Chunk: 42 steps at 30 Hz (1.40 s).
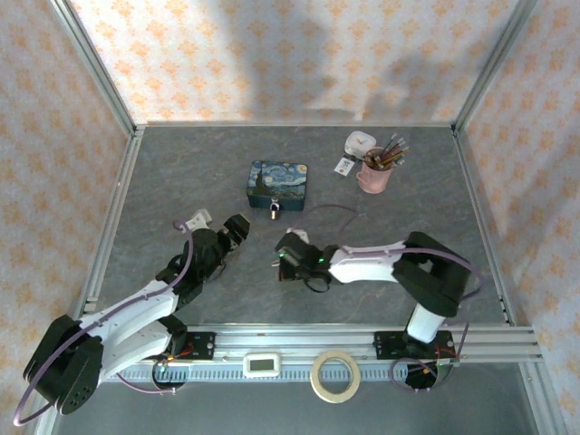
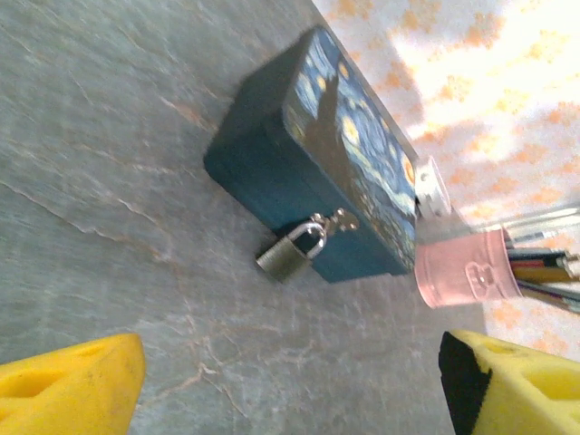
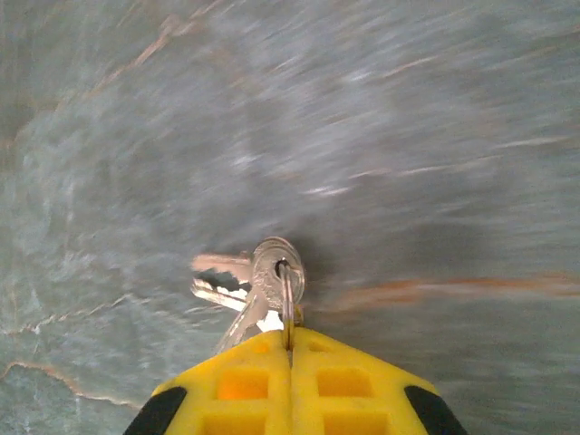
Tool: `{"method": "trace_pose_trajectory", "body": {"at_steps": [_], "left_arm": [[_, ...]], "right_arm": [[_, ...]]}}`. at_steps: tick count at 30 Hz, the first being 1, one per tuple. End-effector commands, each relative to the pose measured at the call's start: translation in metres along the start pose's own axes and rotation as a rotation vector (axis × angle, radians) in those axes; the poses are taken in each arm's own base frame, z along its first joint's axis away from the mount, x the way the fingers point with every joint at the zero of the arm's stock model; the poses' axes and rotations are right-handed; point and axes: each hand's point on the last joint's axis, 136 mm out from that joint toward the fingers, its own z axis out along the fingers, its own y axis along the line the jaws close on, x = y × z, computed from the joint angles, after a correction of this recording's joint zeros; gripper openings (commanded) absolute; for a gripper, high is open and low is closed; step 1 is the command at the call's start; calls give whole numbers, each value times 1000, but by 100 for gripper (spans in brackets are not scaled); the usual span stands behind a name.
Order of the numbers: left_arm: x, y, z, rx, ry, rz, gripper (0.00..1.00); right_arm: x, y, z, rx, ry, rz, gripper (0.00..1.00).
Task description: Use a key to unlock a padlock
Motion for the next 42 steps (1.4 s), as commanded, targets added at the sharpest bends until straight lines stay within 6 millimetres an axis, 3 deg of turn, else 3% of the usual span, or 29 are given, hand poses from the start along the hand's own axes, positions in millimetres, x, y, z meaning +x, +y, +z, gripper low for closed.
{"method": "trace_pose_trajectory", "body": {"at_steps": [1,7,12,24,27,32,38,42], "left_arm": [[8,-22,3,108,42,-28,84],[30,-34,10,139,99,-64,84],[58,-42,20,172,174,-143,83],[89,-63,38,236,257,-247,81],[92,-55,43,203,257,-239,81],[82,-45,41,154,203,-194,82],[68,-44,36,130,144,-153,83],[59,-42,32,118,114,-138,83]], "right_arm": [[-29,25,-26,-176,-92,48,0],[-43,14,-37,-182,-121,8,0],[-55,22,-46,-238,-138,-27,0],[-53,30,-50,-327,-158,16,0],[-50,15,-39,-238,-143,32,0],[-25,-23,-17,-68,-59,54,0],[-8,-52,-8,60,-5,40,0],[-19,-64,-19,148,-47,4,30]]}}
